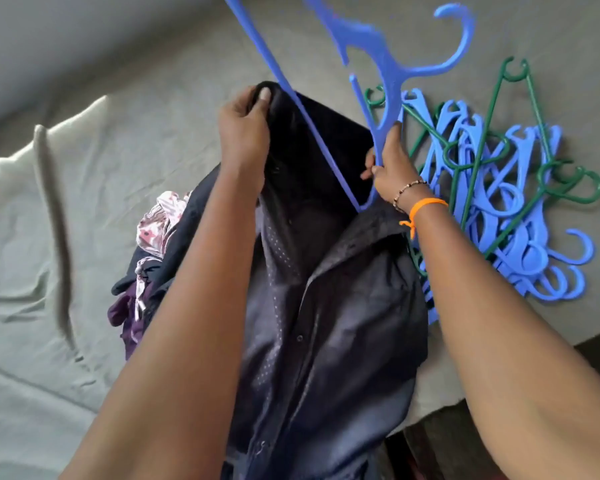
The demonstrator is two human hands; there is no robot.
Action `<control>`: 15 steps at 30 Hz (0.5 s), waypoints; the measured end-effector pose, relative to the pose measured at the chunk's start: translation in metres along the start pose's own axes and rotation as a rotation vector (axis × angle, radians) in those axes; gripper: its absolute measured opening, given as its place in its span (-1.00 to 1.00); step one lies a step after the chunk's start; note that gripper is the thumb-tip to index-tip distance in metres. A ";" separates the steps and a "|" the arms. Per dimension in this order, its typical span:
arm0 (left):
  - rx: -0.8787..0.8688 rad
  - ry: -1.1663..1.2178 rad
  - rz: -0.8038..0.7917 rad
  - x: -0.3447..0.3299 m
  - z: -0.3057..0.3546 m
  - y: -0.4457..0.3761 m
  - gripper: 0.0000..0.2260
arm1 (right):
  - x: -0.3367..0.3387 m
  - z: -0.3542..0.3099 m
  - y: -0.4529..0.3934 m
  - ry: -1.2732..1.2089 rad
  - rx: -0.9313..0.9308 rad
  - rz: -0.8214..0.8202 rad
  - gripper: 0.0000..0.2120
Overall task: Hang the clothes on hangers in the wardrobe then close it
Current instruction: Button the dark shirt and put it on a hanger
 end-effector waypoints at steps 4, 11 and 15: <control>0.099 0.031 -0.058 0.006 -0.008 0.010 -0.76 | 0.027 0.027 0.020 0.250 -0.128 -0.043 -0.56; 0.173 0.000 -0.216 -0.014 0.000 0.022 -0.79 | 0.035 -0.027 0.001 -0.535 -0.009 0.102 -0.55; 0.262 -0.013 -0.198 -0.002 -0.009 0.022 -0.80 | 0.041 -0.044 0.000 -0.693 -0.090 0.265 -0.65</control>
Point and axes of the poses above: each hand's wrist, its own y-axis away from the middle knuckle, its own x-axis out of the back of the hand, z = x × y, the point moved 10 cm from there along -y, towards the middle knuckle, and after that the axes turned 1 degree about -z, right-handed, at the moved point
